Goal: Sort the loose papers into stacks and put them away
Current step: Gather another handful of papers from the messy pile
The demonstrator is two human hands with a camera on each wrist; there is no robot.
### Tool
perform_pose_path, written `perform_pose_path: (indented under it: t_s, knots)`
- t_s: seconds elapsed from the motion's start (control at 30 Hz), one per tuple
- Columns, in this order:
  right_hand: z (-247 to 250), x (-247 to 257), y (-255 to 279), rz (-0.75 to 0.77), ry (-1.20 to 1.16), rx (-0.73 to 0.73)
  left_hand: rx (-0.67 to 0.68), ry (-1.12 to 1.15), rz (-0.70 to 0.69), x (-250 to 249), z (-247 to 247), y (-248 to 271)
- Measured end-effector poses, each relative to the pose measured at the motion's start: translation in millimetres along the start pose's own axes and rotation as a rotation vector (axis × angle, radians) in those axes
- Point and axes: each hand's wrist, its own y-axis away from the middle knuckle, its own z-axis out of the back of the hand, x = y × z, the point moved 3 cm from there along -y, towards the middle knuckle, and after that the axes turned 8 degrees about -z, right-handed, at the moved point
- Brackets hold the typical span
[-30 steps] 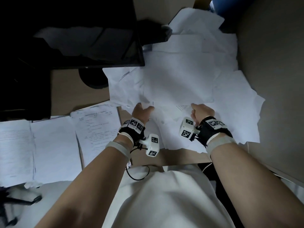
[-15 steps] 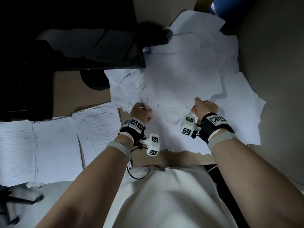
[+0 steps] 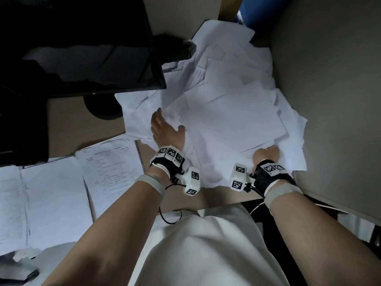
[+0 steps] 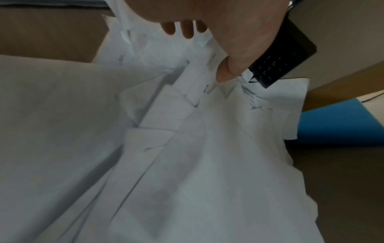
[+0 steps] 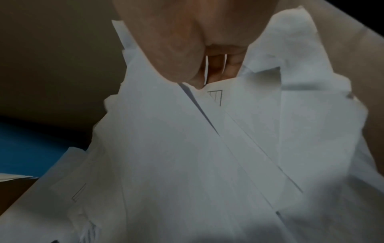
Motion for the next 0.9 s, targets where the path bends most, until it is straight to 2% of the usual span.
perform_pose_path:
  t_s: [0.07, 0.13, 0.2, 0.27, 0.33, 0.43, 0.53, 0.7, 0.77, 0.83, 0.9]
  knots:
    - [2.2, 2.4, 1.3, 0.089, 0.062, 0.058, -0.054, -0.056, -0.077, -7.0, 1.4, -0.1]
    - [3.8, 1.7, 0.5, 0.102, 0.078, 0.037, -0.003, -0.104, -0.122, -9.5, -3.4, -4.0]
    - [2.8, -0.2, 4.8, 0.124, 0.048, 0.062, 0.209, -0.124, -0.102, -7.0, -14.9, -7.8]
    - [3.2, -1.2, 11.8, 0.162, 0.061, 0.058, 0.42, -0.065, 0.003, -1.2, -25.6, -4.5]
    - [-1.3, -6.9, 9.0, 0.197, 0.19, 0.094, 0.484, -0.068, 0.064, 6.5, -29.3, 1.2]
    - [-0.4, -11.5, 12.7, 0.195, 0.26, 0.157, 0.449, -0.173, 0.023, 16.2, -27.7, 7.7]
    - [0.5, -11.4, 15.9, 0.222, 0.29, 0.201, 0.385, -0.182, -0.02, 17.7, -23.3, 3.5]
    - [13.0, -9.2, 22.0, 0.208, 0.261, 0.234, 0.303, -0.261, -0.11, 9.2, -23.5, -6.2]
    - [17.9, -5.4, 25.5, 0.183, 0.232, 0.286, 0.317, -0.323, -0.161, 5.4, -27.8, -8.9]
    - [20.2, -2.9, 28.3, 0.119, 0.171, 0.345, 0.34, -0.371, -0.158, 2.9, -33.2, -10.6]
    - [20.0, -2.5, 24.5, 0.128, 0.12, 0.345, 0.376, -0.385, -0.13, 3.0, -37.5, -10.6]
